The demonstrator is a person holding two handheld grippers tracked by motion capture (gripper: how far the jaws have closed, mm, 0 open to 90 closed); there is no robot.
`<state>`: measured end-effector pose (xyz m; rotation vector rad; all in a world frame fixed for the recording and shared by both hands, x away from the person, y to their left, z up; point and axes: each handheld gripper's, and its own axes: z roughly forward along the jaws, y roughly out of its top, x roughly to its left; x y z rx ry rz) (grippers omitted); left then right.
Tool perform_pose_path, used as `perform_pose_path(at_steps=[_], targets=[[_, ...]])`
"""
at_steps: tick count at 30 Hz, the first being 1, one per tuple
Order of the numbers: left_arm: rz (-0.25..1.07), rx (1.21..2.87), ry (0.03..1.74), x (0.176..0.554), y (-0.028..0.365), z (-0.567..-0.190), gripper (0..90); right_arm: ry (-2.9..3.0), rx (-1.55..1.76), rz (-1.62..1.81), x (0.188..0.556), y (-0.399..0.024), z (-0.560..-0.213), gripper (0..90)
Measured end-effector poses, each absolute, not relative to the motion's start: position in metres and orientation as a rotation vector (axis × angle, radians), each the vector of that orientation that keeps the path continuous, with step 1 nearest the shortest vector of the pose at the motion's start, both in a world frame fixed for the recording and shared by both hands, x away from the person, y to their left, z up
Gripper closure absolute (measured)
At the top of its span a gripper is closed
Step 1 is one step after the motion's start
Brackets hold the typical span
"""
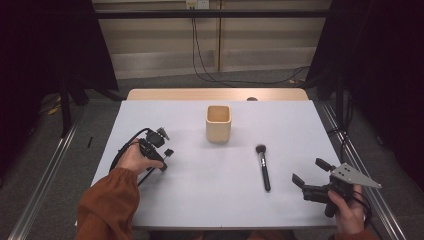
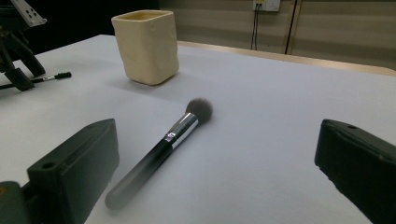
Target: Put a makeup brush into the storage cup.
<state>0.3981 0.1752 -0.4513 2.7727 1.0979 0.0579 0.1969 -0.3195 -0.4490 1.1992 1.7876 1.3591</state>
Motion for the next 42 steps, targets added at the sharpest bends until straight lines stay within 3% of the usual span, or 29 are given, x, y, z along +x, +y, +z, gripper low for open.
perform_pose_path(at_steps=[7,10,16,25,42], targets=[[0.031,2.809,1.096,0.401,0.174,-0.448,40.5,1.781,1.203,1.361,0.195,-0.321,-0.449,0.0],[0.034,2.803,1.103,0.401,0.176,-0.447,55.3,1.780,1.207,1.359,0.195,-0.321,-0.449,0.0],[0.017,2.823,1.113,0.401,0.173,-0.447,61.7,1.789,1.197,1.354,0.194,-0.321,-0.449,0.0],[-0.069,2.835,1.125,0.406,0.175,-0.446,85.0,1.791,1.202,1.355,0.194,-0.321,-0.449,0.0],[-0.074,2.738,1.155,0.403,0.185,-0.444,86.1,1.790,1.212,1.342,0.195,-0.321,-0.450,0.0]])
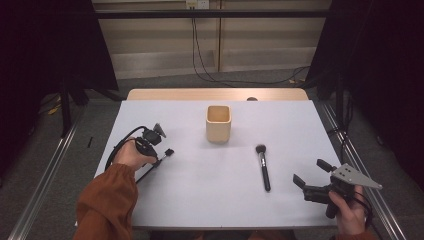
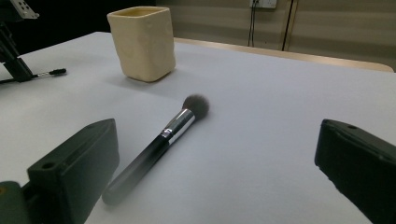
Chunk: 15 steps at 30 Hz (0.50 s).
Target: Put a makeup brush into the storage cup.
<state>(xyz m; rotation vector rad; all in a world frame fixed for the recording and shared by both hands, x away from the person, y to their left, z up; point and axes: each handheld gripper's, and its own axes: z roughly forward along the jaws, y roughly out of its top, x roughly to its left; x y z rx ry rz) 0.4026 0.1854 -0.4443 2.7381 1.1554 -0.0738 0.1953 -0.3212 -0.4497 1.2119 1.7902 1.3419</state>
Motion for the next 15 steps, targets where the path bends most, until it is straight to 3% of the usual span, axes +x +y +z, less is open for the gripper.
perform_pose_path(at_steps=[15], targets=[[0.001,2.551,1.152,0.396,0.194,-0.429,86.4,1.787,1.217,1.345,0.195,-0.320,-0.450,0.0]])
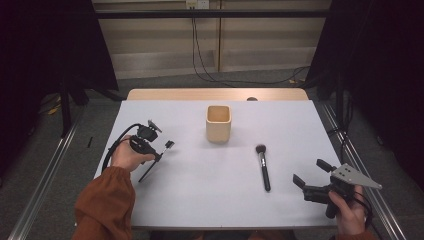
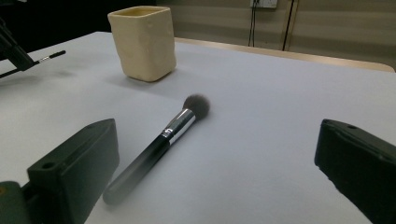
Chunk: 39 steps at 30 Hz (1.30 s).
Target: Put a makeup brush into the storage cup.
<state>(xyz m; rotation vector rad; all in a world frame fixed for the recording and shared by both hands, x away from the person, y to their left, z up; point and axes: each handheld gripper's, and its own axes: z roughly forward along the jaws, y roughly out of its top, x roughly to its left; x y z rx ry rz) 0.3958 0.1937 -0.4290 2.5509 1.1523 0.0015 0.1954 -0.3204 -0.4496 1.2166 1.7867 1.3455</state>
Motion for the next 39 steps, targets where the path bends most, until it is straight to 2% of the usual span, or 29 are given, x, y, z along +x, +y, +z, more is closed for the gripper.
perform_pose_path(at_steps=[10,28,33,39], targets=[[0.102,2.416,1.155,0.390,0.199,-0.417,86.5,1.790,1.213,1.347,0.195,-0.321,-0.450,0.0],[0.196,2.240,1.101,0.372,0.206,-0.409,86.4,1.791,1.211,1.346,0.195,-0.321,-0.450,0.0],[0.237,2.141,1.026,0.366,0.210,-0.412,86.4,1.786,1.210,1.358,0.196,-0.321,-0.450,0.0],[0.327,2.033,1.042,0.361,0.218,-0.414,86.4,1.780,1.211,1.362,0.196,-0.321,-0.450,0.0]])
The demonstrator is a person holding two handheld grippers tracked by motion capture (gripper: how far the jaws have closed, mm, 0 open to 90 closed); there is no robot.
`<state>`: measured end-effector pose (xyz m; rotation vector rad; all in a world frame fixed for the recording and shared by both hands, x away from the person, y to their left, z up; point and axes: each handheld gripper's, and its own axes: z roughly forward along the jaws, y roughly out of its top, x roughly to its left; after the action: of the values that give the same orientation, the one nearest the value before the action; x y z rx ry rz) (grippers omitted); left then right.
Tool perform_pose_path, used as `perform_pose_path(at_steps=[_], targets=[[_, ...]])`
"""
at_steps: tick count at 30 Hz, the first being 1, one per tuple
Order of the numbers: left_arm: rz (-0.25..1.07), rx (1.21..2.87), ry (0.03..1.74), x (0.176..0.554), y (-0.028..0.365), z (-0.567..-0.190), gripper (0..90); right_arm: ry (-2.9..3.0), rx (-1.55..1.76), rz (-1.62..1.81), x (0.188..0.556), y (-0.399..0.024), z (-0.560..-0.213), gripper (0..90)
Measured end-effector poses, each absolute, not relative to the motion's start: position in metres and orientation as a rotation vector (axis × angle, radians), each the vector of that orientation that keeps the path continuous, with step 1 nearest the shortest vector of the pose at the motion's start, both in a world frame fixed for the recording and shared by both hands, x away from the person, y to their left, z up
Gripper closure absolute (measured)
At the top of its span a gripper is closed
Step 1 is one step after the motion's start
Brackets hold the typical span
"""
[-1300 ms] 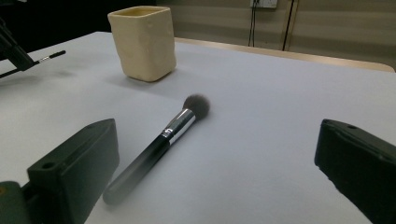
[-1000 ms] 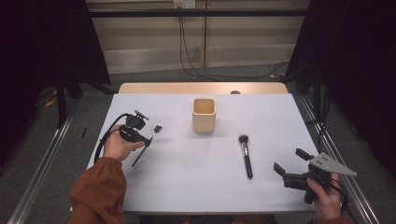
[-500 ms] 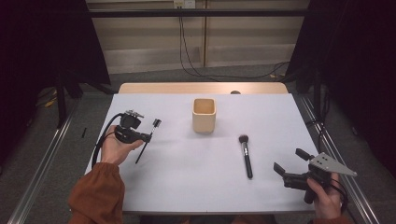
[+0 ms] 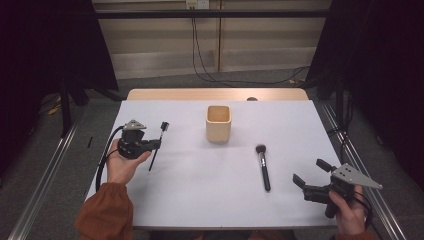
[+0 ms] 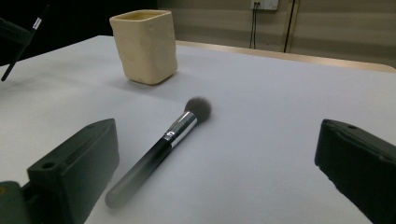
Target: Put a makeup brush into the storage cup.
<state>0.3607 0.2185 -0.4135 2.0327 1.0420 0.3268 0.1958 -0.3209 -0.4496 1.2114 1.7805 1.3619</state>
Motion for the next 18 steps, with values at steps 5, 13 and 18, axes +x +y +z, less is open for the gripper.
perform_pose_path(at_steps=[5,13,18], targets=[[0.352,1.966,1.036,0.357,0.223,-0.413,86.3,1.791,1.205,1.362,0.196,-0.321,-0.450,0.0],[0.397,1.889,1.024,0.351,0.223,-0.414,86.4,1.778,1.216,1.369,0.196,-0.321,-0.450,0.0],[0.409,1.791,0.995,0.345,0.227,-0.413,86.3,1.778,1.216,1.368,0.196,-0.322,-0.450,0.0]])
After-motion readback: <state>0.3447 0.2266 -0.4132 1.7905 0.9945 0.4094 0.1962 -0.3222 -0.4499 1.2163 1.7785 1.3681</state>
